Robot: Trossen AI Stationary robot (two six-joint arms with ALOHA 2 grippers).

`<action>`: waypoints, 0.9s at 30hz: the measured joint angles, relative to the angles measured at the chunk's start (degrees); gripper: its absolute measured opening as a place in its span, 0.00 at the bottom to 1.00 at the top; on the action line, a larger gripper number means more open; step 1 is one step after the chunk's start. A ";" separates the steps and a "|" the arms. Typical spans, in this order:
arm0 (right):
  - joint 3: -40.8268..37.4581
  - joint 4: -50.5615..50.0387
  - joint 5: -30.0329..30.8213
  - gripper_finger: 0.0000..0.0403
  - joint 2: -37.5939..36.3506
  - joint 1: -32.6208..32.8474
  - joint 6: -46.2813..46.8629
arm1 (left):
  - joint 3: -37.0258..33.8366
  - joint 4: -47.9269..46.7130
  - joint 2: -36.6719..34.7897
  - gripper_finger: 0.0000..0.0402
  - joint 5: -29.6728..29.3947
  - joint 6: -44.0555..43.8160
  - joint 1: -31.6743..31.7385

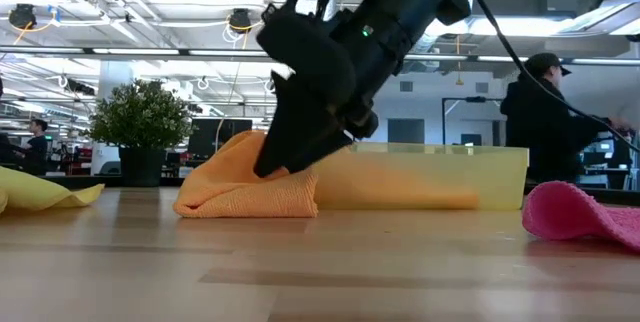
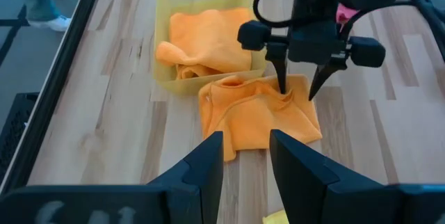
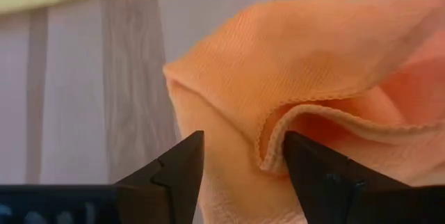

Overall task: Fold microfiber towels
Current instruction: Fold the orange microfiber towel

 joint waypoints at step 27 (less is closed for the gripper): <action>7.07 -9.44 -3.94 0.01 -0.69 0.65 13.22 | 0.02 -0.52 0.00 0.28 0.01 0.01 0.00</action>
